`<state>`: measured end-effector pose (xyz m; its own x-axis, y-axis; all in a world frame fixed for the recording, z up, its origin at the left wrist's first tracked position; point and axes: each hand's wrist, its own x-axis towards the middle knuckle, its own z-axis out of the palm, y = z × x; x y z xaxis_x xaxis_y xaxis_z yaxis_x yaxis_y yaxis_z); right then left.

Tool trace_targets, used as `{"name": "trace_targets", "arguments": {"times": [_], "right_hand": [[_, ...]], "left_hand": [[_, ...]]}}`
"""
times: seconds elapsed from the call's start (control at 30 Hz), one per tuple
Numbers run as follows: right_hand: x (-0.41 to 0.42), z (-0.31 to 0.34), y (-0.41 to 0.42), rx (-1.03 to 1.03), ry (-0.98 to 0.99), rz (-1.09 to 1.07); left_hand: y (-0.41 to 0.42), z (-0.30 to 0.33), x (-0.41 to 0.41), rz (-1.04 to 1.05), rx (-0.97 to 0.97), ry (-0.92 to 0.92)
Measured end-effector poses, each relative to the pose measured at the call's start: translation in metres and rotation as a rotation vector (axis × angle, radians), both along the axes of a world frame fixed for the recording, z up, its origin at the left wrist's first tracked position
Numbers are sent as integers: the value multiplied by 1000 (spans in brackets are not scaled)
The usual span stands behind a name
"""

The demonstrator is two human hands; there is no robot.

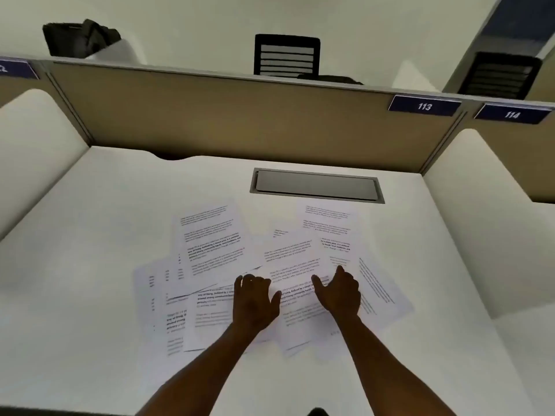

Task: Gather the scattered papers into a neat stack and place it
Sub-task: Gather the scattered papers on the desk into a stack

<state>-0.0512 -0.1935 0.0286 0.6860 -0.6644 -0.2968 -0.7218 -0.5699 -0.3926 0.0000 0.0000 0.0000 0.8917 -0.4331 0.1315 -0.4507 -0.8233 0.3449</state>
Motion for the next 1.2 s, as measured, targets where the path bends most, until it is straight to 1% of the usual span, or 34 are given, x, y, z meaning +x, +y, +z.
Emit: {"name": "trace_targets", "arguments": {"times": [0.03,0.13,0.17,0.33,0.47,0.57,0.7,0.77,0.87,0.93,1.0,1.2], "right_hand": [[-1,-1,-2,-4,18,16],[-5,-12,-5,-17,56,67],[-6,-15,-6,-18,65,77],[-2,-20,-11,-68,80,112],[1,-21,-20,10,10,16],[5,-19,-31,96,4,-54],[6,-19,-39,238,5,-55],[2,-20,-36,217,13,-18],[-10,-23,-27,61,49,53],[-18,-26,-21,19,38,80],[-22,-26,-18,29,15,84],[-21,-21,-23,102,-23,8]], "left_hand": [[-2,-4,-2,-13,38,7],[-3,-12,-9,-31,229,175],[-2,-16,-10,-41,268,198],[-3,-26,-20,-73,350,254],[-1,-28,-24,-68,329,240],[1,-30,-22,-83,297,242],[8,-31,-18,-126,232,265],[13,-32,-18,-151,199,270],[21,-36,-21,-166,122,293],[25,-37,-24,-178,79,316],[27,-39,-27,-191,42,345],[27,-39,-34,-206,-45,387]]}}
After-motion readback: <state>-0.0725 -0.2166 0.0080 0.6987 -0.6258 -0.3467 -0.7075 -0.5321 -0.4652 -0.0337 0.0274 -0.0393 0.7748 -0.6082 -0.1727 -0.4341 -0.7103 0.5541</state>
